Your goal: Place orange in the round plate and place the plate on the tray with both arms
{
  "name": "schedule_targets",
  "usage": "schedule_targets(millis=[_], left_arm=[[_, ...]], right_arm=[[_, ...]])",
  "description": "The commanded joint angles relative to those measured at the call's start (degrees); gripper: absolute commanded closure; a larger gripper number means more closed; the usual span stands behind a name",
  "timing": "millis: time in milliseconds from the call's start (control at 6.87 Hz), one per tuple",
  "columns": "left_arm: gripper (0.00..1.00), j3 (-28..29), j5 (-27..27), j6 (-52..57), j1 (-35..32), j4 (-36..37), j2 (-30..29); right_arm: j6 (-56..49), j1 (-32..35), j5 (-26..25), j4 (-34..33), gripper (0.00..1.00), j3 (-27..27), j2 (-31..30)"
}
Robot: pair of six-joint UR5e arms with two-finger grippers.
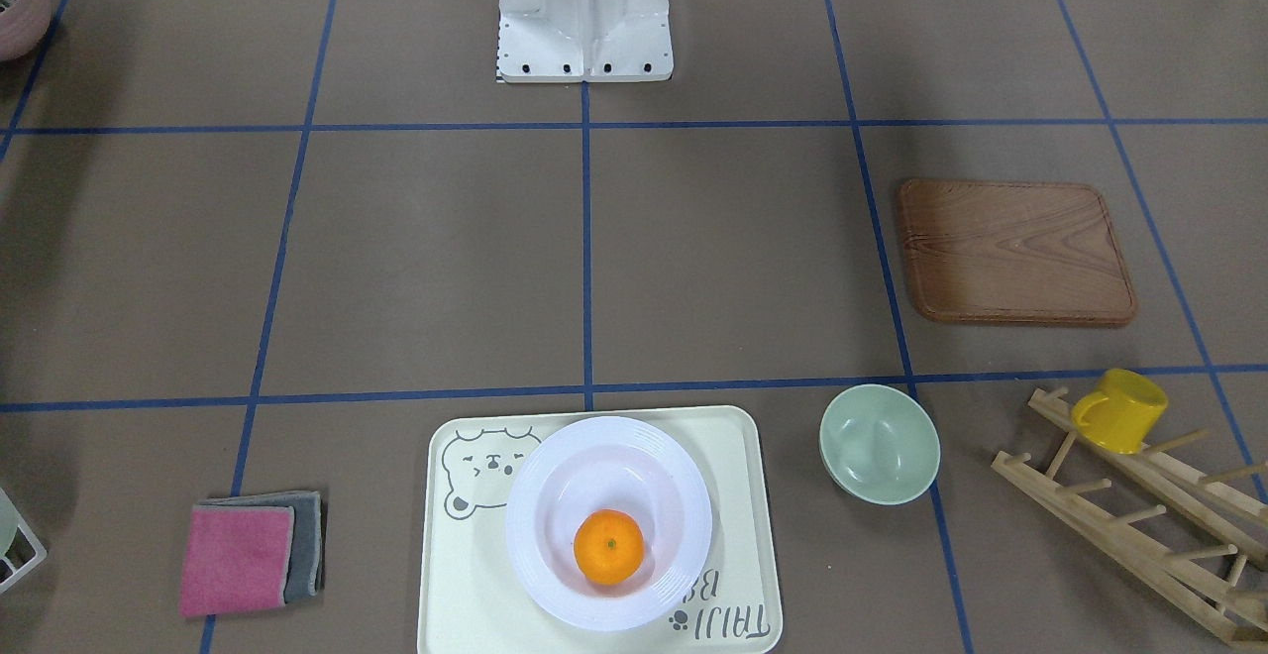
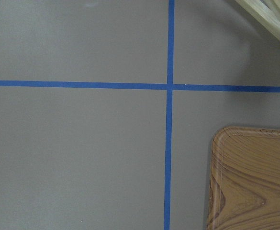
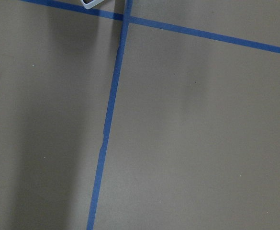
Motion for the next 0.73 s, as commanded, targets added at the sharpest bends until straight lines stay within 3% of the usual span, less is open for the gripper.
schedule_targets(millis=[0, 583], left_arm=[[0.01, 0.1, 0.0, 0.0, 0.0, 0.0, 0.0], [0.01, -1.3, -0.1, 0.0, 0.0, -0.2, 2.1]], right_arm=[[0.0, 0.0, 0.0, 0.0, 0.00, 0.0, -0.1], [0.0, 0.0, 0.4, 0.0, 0.00, -0.3, -0.2]])
